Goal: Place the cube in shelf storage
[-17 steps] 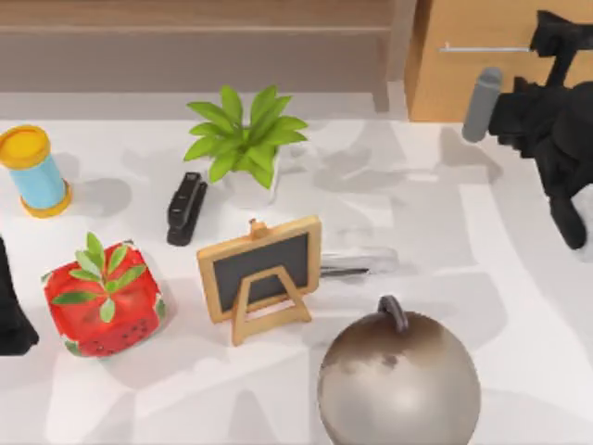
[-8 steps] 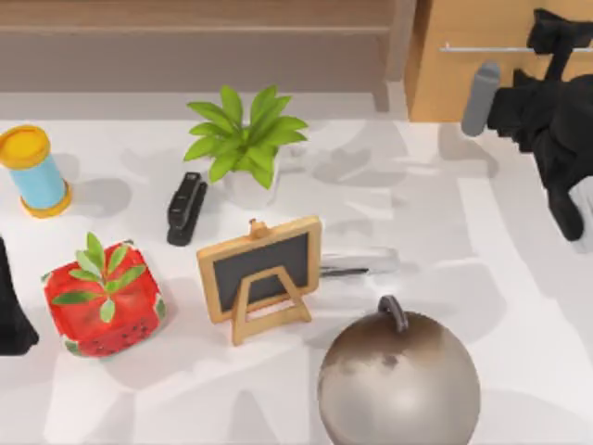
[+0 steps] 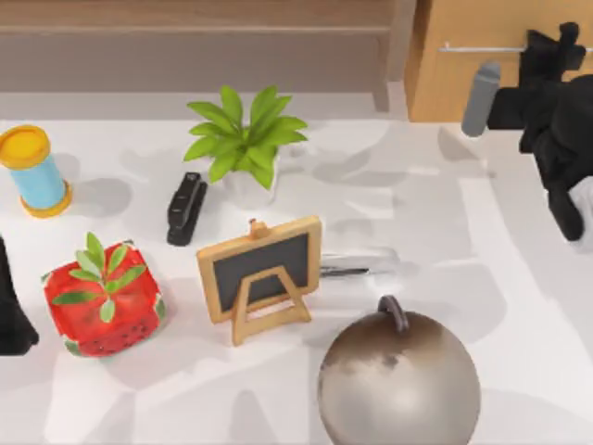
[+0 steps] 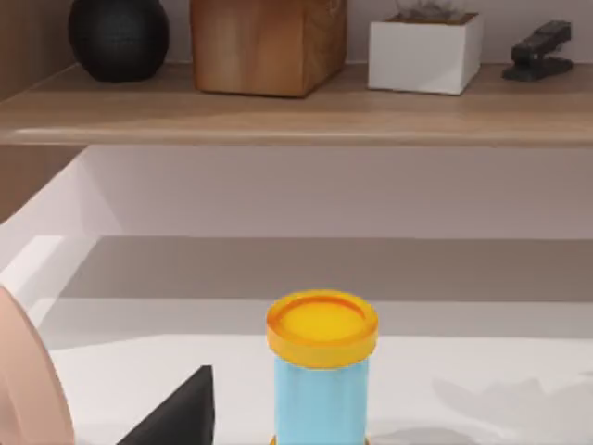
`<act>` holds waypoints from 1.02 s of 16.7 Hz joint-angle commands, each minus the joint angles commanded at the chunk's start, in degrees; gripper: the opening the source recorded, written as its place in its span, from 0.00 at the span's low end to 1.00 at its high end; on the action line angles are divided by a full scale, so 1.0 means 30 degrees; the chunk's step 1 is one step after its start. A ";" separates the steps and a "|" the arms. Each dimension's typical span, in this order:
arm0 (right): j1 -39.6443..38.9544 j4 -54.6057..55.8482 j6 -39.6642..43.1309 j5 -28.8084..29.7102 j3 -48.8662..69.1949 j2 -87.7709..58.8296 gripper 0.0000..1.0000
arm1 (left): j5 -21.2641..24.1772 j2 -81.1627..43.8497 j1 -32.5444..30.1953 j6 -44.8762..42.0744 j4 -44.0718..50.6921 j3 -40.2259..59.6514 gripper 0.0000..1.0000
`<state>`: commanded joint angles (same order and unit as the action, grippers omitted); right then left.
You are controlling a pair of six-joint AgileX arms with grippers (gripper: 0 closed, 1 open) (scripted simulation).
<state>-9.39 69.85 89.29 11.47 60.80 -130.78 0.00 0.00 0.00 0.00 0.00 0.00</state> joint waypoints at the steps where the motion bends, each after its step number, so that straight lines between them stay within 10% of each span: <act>1: 0.0000 0.0000 0.0000 0.0000 0.0000 0.0000 0.10 | 0.0000 0.0000 0.0000 0.0000 0.0000 0.0000 1.00; 17: -0.0434 0.1609 -0.0091 0.0365 -0.3212 0.1318 0.00 | 0.0000 0.0000 0.0000 0.0000 0.0000 0.0000 1.00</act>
<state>-10.69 74.68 89.02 12.56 51.17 -126.83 0.00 0.00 0.00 0.00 0.00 0.00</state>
